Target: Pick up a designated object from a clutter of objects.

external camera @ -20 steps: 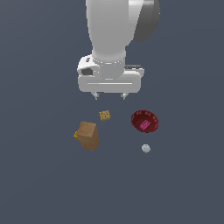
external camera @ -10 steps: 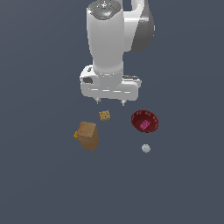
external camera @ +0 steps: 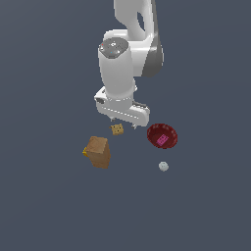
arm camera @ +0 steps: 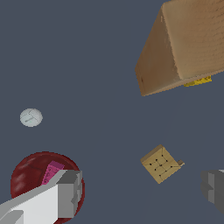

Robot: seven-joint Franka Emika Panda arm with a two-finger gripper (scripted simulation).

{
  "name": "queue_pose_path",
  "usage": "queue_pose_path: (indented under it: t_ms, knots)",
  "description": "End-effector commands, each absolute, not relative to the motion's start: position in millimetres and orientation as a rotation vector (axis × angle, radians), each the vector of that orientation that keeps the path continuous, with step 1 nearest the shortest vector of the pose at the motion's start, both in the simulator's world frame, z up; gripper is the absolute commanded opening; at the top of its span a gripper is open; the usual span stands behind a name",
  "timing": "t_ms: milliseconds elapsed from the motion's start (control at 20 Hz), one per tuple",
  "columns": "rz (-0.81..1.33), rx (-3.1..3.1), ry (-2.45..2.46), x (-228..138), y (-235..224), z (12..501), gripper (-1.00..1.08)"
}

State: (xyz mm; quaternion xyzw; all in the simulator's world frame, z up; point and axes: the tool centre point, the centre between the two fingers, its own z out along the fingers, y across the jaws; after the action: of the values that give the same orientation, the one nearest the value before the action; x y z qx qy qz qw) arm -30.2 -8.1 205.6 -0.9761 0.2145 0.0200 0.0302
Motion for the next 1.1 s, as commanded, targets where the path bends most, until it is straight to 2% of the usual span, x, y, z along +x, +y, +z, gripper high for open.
queue_pose_path:
  t_ms: [0,650,1050]
  knots:
    - [0.063,-2.973,0.79,-38,-10,187,1.0]
    - [0.052,-2.732,1.454,-90,-29,104,1.0]
    - [0.023,-2.581,1.759,-122,-44,74,1.0]
